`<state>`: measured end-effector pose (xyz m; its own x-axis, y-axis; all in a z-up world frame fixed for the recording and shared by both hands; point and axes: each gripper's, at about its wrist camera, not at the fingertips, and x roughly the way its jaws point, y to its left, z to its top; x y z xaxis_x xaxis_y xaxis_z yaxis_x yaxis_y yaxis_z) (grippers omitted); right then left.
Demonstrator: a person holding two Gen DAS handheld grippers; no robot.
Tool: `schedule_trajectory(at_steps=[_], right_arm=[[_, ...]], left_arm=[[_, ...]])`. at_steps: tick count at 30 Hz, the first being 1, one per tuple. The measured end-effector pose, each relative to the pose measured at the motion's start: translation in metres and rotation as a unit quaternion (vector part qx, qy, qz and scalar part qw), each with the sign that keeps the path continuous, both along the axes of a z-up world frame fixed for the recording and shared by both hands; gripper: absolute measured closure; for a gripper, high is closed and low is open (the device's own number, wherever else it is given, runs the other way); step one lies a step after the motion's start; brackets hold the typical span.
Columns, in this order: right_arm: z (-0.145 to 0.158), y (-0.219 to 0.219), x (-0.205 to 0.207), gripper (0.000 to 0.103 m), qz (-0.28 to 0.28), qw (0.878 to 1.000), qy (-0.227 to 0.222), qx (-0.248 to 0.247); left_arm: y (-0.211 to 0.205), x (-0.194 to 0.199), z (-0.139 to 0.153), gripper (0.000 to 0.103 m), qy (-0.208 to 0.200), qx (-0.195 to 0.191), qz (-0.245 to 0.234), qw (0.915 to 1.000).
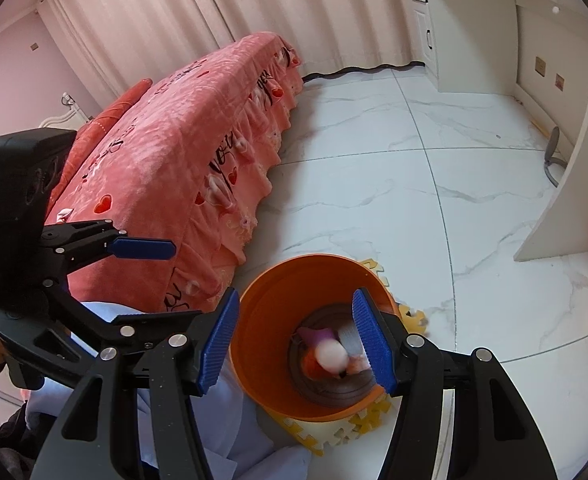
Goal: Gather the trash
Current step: 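Open right tool dropping the tissue while left tool drops the red cup into the bin, then move both tools back over the bed toward the remaining items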
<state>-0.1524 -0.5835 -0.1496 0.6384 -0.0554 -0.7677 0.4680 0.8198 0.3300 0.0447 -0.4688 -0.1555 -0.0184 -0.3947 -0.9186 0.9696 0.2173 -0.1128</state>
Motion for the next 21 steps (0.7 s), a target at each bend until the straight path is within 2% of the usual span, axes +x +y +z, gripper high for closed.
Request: schedule_trajectory(at_steps=[4, 15, 18, 21], right_arm=[[0.01, 0.008, 0.002, 0.044, 0.01, 1.0, -0.008, -0.002], [0.044, 0.048, 0.022, 0.043, 0.066, 0.997, -0.034, -0.015], [0.054, 0.063, 0.031, 0.037, 0.087, 0.995, -0.04, -0.015], [0.063, 0.083, 0.043, 0.035, 0.114, 0.992, -0.045, -0.018]], left_arm=[[0.011, 0.003, 0.006, 0.016, 0.004, -0.006, 0.011, 0.9999], [0.066, 0.013, 0.035, 0.015, -0.036, -0.018, 0.063, 0.9972], [0.087, 0.018, 0.044, 0.008, -0.043, -0.022, 0.088, 0.9949], [0.111, 0.023, 0.053, 0.008, -0.047, -0.029, 0.116, 0.9917]])
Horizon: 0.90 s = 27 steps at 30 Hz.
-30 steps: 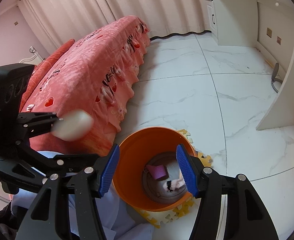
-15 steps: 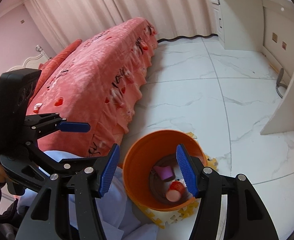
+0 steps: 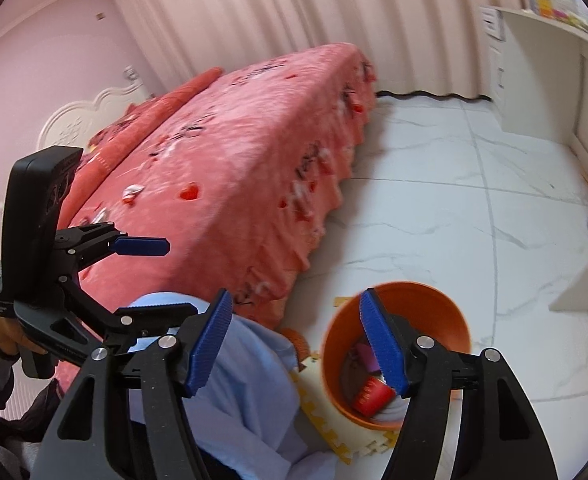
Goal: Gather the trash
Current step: 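Move both tools back over the bed toward the remaining items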
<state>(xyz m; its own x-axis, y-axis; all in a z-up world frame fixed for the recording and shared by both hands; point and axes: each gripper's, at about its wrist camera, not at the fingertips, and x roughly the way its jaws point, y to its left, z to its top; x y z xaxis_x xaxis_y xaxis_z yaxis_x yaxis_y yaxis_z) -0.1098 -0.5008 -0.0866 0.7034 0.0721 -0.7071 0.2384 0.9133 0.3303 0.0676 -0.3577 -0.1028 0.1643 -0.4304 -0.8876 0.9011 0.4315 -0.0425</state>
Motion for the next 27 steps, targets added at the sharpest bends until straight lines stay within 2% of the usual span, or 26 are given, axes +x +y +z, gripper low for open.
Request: schedule_trajectory(at_steps=[5, 14, 20, 27], right_arm=[[0.012, 0.037, 0.025, 0.028, 0.045, 0.999, -0.006, 0.0], [0.024, 0.117, 0.072, 0.027, 0.139, 0.99, -0.008, -0.007], [0.03, 0.168, 0.106, 0.027, 0.192, 0.981, -0.011, -0.011], [0.034, 0.223, 0.149, 0.027, 0.244, 0.969, -0.013, -0.018]], left_arm=[[0.042, 0.006, 0.015, 0.008, -0.014, -0.006, 0.047, 0.9988], [0.126, 0.017, 0.032, 0.006, -0.029, -0.019, 0.13, 0.9909], [0.185, 0.029, 0.037, 0.006, -0.034, -0.026, 0.189, 0.9811], [0.254, 0.052, 0.036, 0.006, -0.029, -0.034, 0.265, 0.9633]])
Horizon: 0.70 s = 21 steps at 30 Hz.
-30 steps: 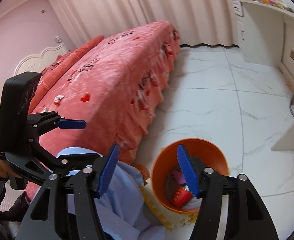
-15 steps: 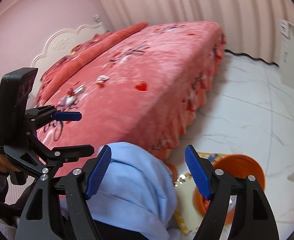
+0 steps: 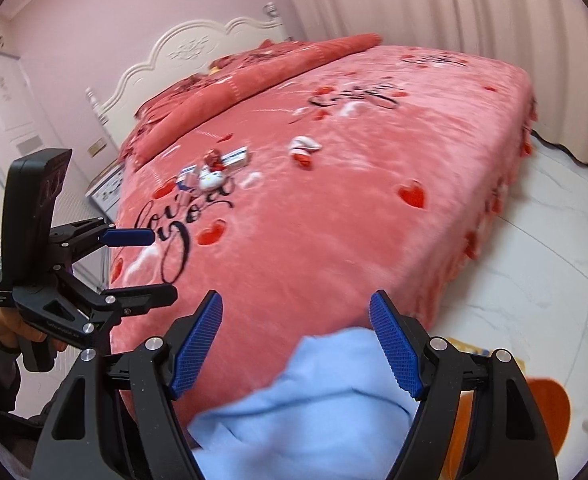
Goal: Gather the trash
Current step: 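Move both tools back over the bed toward the remaining items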
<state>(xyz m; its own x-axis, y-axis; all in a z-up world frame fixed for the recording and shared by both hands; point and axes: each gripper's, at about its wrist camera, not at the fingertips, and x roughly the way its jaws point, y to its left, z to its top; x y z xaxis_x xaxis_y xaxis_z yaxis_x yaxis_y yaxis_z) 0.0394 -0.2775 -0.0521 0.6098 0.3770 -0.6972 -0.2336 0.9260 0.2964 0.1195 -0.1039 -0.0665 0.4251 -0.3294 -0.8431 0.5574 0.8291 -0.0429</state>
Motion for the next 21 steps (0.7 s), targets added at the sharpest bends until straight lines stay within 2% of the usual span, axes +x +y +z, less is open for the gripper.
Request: schedule_trajectory(at_steps=[12, 21], right_arm=[[0.001, 0.066, 0.084, 0.027, 0.049, 0.999, -0.002, -0.014], [-0.004, 0.09, 0.151, 0.027, 0.059, 0.998, -0.003, -0.017]], left_arm=[[0.083, 0.062, 0.0, 0.006, 0.008, -0.024, 0.078, 0.9966], [0.109, 0.125, 0.001, 0.006, 0.0, -0.031, 0.098, 0.9947]])
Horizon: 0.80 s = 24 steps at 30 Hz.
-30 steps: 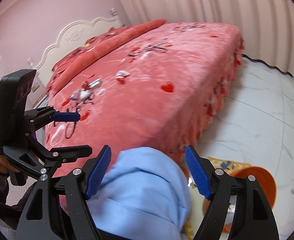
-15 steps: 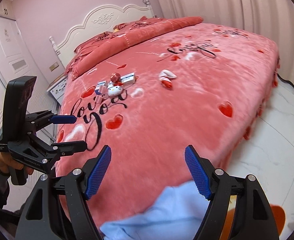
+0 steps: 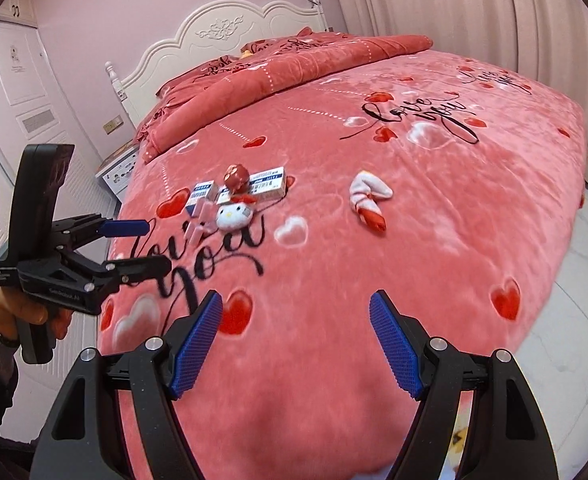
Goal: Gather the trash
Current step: 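Move both tools back over the bed toward the remaining items, then grasp the red cartoon figure with left tool while right tool grasps the white laced sock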
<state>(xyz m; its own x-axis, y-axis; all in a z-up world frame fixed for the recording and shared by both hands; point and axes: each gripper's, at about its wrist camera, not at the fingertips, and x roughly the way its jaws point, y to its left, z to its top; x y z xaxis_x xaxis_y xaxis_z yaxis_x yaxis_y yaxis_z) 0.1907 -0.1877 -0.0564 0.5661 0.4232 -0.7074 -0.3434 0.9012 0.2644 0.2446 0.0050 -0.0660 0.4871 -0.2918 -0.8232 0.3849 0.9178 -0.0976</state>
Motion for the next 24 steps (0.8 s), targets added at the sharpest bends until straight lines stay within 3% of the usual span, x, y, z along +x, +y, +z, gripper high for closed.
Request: schedule_trajectory(at_steps=[10, 13, 19, 24], right_arm=[[-0.021, 0.018, 0.061, 0.027, 0.026, 1.0, 0.015, 0.004], [-0.026, 0.02, 0.071, 0.027, 0.031, 0.999, 0.016, 0.002], [-0.037, 0.016, 0.088, 0.027, 0.029, 0.999, 0.019, 0.003], [-0.046, 0.014, 0.096, 0.027, 0.026, 0.999, 0.024, 0.007]], left_arm=[[0.015, 0.094, -0.014, 0.006, -0.001, -0.017, 0.052, 0.9985], [0.021, 0.116, -0.026, 0.006, 0.005, -0.003, 0.068, 0.9977], [0.039, 0.146, -0.045, 0.006, 0.017, 0.014, 0.102, 0.9945], [0.041, 0.159, -0.058, 0.008, 0.027, 0.016, 0.098, 0.9947]])
